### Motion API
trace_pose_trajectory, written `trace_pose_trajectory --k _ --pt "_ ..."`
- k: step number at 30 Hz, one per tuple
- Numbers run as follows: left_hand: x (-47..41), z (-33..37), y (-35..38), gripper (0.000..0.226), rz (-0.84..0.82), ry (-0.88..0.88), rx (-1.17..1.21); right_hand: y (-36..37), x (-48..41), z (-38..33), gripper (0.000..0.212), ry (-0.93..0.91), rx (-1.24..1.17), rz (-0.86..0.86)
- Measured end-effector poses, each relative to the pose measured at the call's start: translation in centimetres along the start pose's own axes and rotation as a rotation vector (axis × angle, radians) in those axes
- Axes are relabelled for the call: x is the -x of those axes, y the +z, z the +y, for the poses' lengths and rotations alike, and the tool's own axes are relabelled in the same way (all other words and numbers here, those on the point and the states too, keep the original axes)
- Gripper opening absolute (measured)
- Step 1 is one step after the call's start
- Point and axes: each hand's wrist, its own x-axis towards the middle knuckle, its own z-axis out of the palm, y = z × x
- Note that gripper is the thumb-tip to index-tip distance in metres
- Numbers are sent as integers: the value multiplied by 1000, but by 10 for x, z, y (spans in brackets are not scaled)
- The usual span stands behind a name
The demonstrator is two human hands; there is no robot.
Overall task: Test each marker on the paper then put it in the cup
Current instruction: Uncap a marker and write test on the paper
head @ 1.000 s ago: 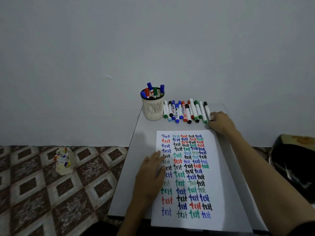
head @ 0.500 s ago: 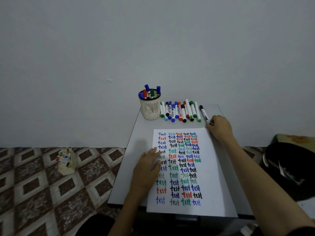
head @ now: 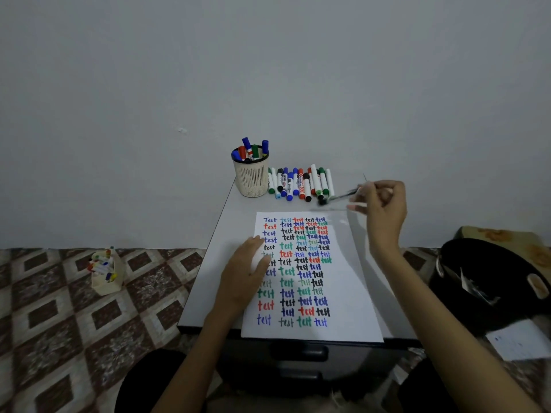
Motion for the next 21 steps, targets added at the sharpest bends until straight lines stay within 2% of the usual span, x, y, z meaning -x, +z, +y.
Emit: trace_pose_trajectory --k 4,7,9,12,15,21 --pt "10 12 -4 55 5 208 4 5 57 -3 8 226 -59 -249" --pt "17 23 -4 51 -38 355 -177 15 86 -3 14 279 -110 -328" --pt "18 27 -2 39 -37 412 -252 20 98 -3 19 296 -144 -364" --pt "20 32 -4 30 -58 380 -149 24 110 0 28 353 -79 -470" --pt "23 32 -6 23 -150 374 -16 25 117 4 29 353 20 -556" --pt "15 35 -9 21 -344 297 110 20 106 -2 30 320 -42 -511"
